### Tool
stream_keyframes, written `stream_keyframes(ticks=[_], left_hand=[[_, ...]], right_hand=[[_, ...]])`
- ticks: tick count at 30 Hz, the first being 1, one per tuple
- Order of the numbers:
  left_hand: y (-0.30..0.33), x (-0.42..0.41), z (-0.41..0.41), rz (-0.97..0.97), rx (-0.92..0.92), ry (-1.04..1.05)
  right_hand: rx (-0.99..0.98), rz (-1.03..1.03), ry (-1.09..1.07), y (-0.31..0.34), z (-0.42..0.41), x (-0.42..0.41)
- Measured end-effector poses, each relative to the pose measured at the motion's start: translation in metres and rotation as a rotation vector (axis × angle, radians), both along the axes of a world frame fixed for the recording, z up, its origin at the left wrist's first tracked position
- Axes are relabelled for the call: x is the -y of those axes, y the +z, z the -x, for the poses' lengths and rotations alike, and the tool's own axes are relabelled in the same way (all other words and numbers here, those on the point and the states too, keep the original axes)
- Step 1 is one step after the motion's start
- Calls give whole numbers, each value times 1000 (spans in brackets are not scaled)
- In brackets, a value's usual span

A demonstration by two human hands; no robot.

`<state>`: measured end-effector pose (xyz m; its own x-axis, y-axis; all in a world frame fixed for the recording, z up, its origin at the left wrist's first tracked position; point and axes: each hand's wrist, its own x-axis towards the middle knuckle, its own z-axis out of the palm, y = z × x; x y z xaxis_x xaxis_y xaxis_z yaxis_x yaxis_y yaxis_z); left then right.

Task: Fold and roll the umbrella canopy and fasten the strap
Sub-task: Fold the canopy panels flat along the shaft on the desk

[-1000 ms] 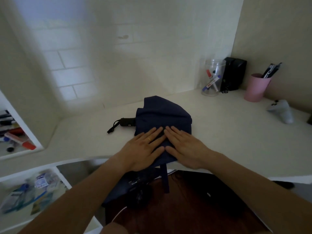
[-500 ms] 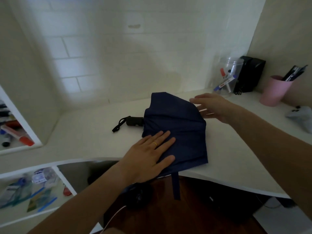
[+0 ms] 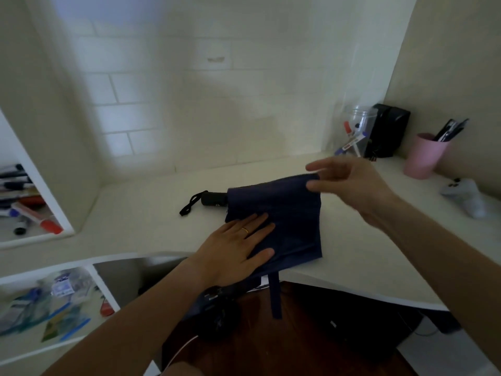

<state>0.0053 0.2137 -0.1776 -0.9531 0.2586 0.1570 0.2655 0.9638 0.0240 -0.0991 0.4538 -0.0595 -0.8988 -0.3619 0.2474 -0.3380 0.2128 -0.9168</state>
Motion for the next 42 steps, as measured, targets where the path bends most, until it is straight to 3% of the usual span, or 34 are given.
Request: stream_keyframes(ticks=[7, 11, 13, 16, 18, 21, 26, 29, 32, 37, 42], left_hand=[[4, -6, -9, -25, -83, 24], [2, -6, -11, 10, -57, 58], [1, -6, -9, -2, -88, 51], [-1, -6, -8, -25, -146, 21], [-1, -7, -9, -50, -174, 20], [2, -8, -14, -315, -148, 111], [14, -8, -17, -1170, -2, 272], [39, -12, -9, -1650, 37, 480], [54, -12, -5, -1602, 98, 552], [48, -16, 2, -1412, 23, 627], [54, -18, -4, -1616, 47, 678]], right_hand=[[-296, -177, -120, -92, -39, -4], [-320, -186, -117, -94, -43, -6], [-239, -158, -74, -78, -42, -6], [140, -64, -59, -51, -36, 4], [274, -47, -122, -42, -27, 13], [304, 4, -190, -37, -22, 18], [351, 98, -126, -48, -32, 6], [308, 82, -107, -59, -35, -2], [324, 98, -66, -66, -37, -10], [404, 170, -59, -65, -33, -6], [484, 247, -147, -59, -27, 5]])
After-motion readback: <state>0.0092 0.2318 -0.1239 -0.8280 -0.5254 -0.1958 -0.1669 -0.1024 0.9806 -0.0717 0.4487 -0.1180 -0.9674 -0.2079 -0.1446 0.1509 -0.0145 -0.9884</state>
